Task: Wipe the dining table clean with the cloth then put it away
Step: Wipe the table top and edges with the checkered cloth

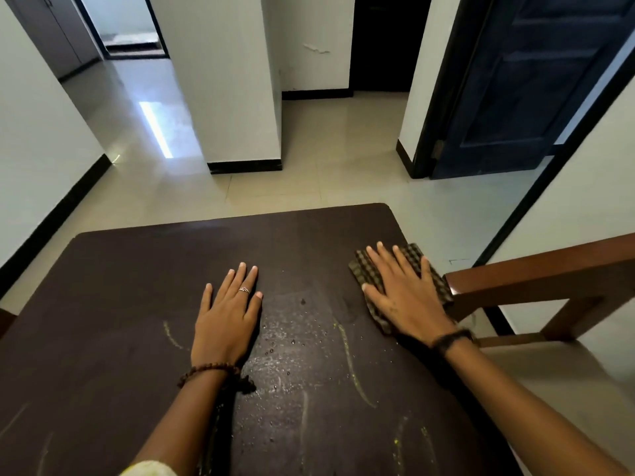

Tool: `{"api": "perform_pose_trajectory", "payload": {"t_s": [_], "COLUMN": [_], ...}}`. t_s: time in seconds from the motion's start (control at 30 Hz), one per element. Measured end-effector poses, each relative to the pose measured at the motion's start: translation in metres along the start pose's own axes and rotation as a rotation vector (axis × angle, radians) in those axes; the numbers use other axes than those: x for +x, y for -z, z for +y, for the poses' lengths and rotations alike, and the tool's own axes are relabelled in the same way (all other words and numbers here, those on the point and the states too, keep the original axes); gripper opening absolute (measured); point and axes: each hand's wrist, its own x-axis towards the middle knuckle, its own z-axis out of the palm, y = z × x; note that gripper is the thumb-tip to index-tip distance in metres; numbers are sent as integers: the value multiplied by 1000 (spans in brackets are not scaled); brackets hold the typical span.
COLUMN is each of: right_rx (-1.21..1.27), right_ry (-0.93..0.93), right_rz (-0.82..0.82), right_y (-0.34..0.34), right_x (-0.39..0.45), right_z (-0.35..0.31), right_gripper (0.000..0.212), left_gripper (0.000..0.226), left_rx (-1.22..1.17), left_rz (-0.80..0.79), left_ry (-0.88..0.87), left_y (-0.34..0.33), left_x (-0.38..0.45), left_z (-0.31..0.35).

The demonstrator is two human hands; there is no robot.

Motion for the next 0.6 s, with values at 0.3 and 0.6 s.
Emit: {"api": "perform_pose_trajectory", "payload": {"t_s": [0.3,0.6], "right_rx": [65,0], "right_ry": [-105,-16], "right_rz": [-29,7], "right_y": [6,1], "right_x": [112,-73], "right_z": [5,-6], "right_gripper": [59,69], "left_gripper": [47,47], "left_rx": [-3,0], "left_rz": [15,0], "left_ry": [4,13], "left_y": [-3,-1], "left_x": [2,-1], "left_z": [-3,3]}}
